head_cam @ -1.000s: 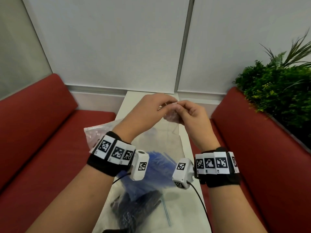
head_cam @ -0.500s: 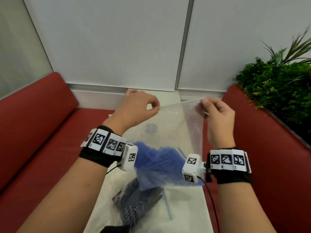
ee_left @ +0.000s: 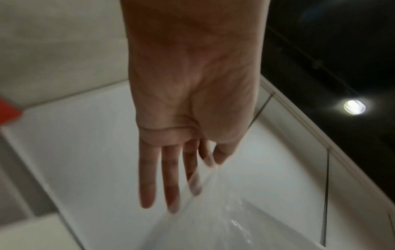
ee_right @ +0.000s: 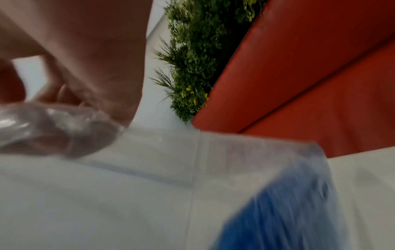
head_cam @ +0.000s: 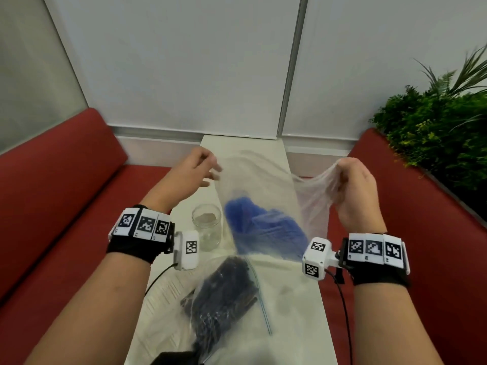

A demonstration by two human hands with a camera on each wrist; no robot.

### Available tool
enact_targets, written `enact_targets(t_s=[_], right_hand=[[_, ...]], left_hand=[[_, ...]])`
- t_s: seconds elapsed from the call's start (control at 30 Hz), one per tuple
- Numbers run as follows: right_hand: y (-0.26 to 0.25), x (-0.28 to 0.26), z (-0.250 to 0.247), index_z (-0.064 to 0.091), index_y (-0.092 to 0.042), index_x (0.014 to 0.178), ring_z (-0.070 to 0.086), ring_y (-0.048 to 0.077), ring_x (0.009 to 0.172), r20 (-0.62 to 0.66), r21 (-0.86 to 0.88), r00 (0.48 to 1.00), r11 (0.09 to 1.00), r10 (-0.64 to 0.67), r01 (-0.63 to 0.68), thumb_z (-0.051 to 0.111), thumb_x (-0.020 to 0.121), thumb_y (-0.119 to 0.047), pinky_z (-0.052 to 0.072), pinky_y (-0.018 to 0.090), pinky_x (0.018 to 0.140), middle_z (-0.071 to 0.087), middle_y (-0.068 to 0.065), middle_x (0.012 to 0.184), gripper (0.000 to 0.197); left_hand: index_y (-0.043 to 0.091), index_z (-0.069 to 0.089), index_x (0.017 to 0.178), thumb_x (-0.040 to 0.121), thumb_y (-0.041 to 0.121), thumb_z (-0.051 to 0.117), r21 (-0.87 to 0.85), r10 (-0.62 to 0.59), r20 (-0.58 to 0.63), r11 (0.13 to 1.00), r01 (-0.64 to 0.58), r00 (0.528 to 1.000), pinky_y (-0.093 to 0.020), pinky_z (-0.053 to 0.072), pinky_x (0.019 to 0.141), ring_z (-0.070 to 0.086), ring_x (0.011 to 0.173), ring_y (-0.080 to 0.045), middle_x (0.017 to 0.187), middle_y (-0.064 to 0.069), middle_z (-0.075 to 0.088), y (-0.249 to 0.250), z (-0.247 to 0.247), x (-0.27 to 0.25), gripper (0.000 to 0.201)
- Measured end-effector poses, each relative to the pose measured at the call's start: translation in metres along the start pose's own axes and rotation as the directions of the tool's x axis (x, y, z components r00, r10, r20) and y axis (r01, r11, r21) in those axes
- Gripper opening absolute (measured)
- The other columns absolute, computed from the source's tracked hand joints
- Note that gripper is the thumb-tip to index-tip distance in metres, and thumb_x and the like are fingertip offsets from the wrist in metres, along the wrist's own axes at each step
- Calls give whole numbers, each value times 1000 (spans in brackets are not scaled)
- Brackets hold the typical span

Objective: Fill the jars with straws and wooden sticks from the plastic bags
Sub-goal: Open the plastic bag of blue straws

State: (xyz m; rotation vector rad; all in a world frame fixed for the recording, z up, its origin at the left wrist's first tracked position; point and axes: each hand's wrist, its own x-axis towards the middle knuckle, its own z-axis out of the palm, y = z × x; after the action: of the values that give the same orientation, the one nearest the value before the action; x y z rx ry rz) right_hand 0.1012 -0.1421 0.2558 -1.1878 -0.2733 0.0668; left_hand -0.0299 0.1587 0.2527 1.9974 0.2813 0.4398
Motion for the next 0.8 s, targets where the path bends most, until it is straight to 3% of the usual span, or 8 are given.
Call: enact_targets(t_s=[0.07, 0.13, 0.2, 0.27, 0.47, 0.6, 0.7, 0.8], right_hand=[[-3, -4, -1, 62, -12, 82, 55, 18, 47, 220, -178, 947, 965, 232, -195, 55, 98, -40, 43, 21, 45, 64, 10, 65, 33], [-3, -9, -4, 66, -12, 102, 66, 26, 55, 416, -459, 775, 846, 475, -272, 49, 91, -69, 50, 25, 49, 73, 16, 85, 61], [1, -17, -1, 68, -21, 115, 73, 30, 73, 472, -666, 637, 720, 609, -195, 60, 86, -69, 55, 30, 56, 74, 11, 107, 57], [6, -27, 9, 71, -27, 114, 74, 29, 82, 482, -712, 599, 684, 640, -158, 73, 83, -57, 57, 30, 61, 74, 7, 109, 43], [26, -48, 42, 68, -9, 107, 74, 31, 75, 491, -688, 634, 712, 598, -139, 74, 91, -33, 60, 32, 62, 74, 18, 95, 29], [35, -49, 42, 69, -1, 97, 73, 25, 68, 401, -703, 729, 697, 555, -144, 58, 97, -12, 59, 29, 59, 72, 12, 81, 16], [33, -47, 37, 69, -2, 83, 70, 26, 68, 340, -593, 744, 745, 575, -305, 48, 93, -5, 62, 35, 65, 68, 13, 78, 23], [32, -40, 28, 65, -5, 62, 70, 28, 66, 268, -326, 776, 812, 571, -484, 43, 81, 3, 61, 37, 66, 67, 14, 73, 30]], left_hand=[[19, 50, 103, 100, 39, 46, -307, -23, -2, 952, 22, 1000, -38, 58, 79, 72, 97, -22, 105, 1, 73, 6, 16, -5, 21], [15, 48, 107, 101, 36, 46, -415, -1, -3, 910, 0, 1000, -44, 59, 80, 71, 95, -26, 100, -2, 72, 13, 30, -11, 22], [13, 48, 109, 103, 32, 43, -414, 16, 16, 910, -8, 1000, -48, 58, 79, 71, 89, -25, 92, 0, 70, 18, 45, -15, 21], [15, 49, 108, 104, 30, 42, -409, 18, 28, 912, -5, 999, -50, 59, 78, 71, 85, -26, 89, 1, 68, 21, 60, -17, 17], [24, 53, 103, 103, 33, 43, -395, 30, 114, 919, 17, 993, -34, 57, 74, 71, 95, -28, 101, -7, 70, 30, 80, -22, 14], [24, 52, 108, 99, 46, 46, -366, -30, 183, 926, 97, 983, -35, 58, 81, 69, 102, -22, 108, -3, 69, 31, 93, -31, 25], [33, 38, 129, 79, 78, 50, -33, -68, 318, 996, 83, 946, -34, 46, 99, 59, 114, -9, 127, 10, 59, 25, 99, -37, 68], [34, 35, 138, 82, 58, 61, 141, -177, 367, 981, 133, 913, -28, 48, 88, 59, 109, -12, 126, 7, 57, 13, 100, -43, 66]])
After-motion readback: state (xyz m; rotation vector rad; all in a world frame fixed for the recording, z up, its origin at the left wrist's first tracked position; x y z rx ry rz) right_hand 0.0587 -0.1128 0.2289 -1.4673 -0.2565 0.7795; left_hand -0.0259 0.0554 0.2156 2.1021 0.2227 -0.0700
